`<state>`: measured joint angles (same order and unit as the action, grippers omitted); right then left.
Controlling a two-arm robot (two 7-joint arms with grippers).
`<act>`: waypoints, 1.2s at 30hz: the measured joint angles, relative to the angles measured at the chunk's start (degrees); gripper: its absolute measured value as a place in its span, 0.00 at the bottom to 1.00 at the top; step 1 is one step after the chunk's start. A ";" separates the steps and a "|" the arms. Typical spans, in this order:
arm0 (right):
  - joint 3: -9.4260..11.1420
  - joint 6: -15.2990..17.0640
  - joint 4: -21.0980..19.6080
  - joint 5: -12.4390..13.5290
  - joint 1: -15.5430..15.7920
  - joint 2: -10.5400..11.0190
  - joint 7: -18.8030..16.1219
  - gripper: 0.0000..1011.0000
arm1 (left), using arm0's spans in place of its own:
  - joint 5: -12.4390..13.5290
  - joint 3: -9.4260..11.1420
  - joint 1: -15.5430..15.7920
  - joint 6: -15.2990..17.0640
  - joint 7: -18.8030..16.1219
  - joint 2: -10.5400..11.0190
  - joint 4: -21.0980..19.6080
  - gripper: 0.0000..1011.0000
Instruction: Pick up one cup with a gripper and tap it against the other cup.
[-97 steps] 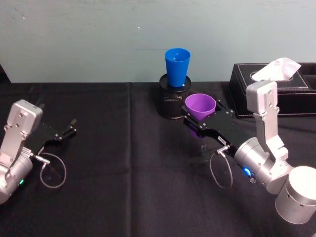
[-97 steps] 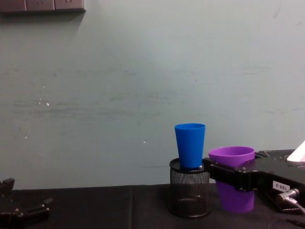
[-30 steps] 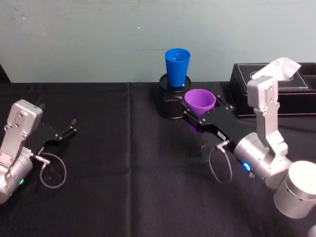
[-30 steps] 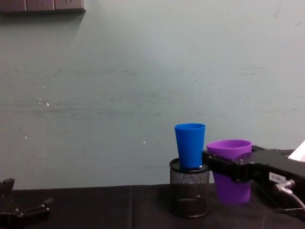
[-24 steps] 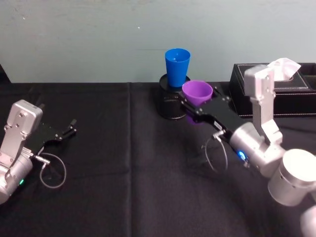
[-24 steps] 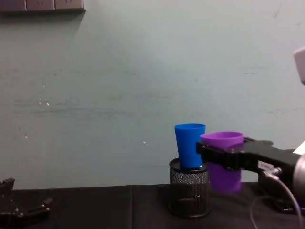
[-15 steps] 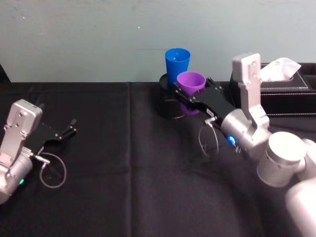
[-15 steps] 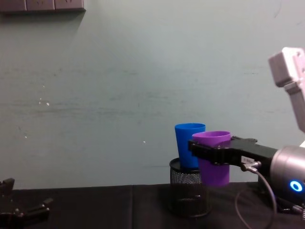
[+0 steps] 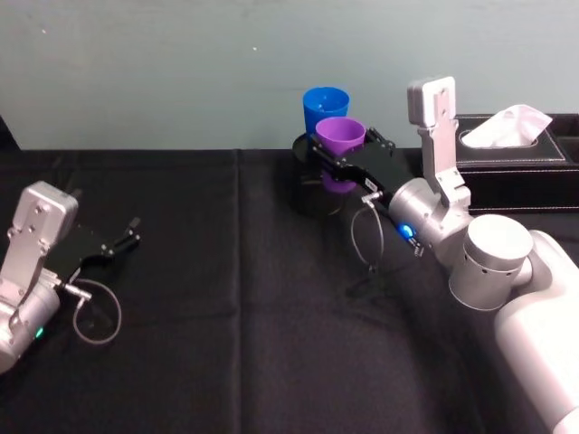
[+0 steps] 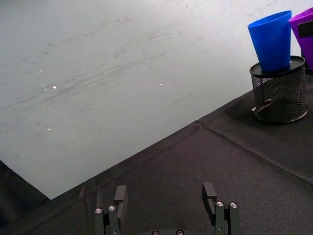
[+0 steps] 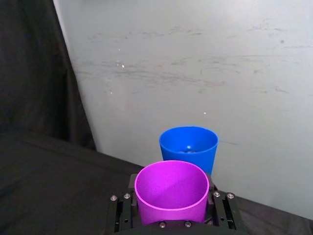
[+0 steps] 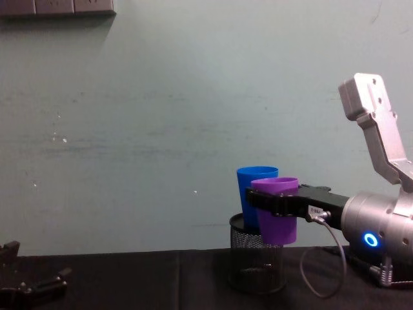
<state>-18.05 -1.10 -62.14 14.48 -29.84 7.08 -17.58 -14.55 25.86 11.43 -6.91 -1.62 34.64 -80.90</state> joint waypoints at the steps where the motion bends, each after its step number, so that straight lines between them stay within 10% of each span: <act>1: 0.07 -0.09 0.29 0.03 -0.18 -0.12 0.00 0.74 | 0.00 0.00 0.00 0.00 0.00 0.00 0.00 0.99; 36: 0.59 -0.35 2.35 -0.03 -1.50 -1.25 0.10 0.74 | 0.00 0.00 0.00 0.00 0.00 0.00 0.00 0.99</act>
<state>-17.46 -1.46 -59.80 14.45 -31.34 5.83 -17.47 -14.55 25.86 11.43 -6.91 -1.62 34.65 -80.90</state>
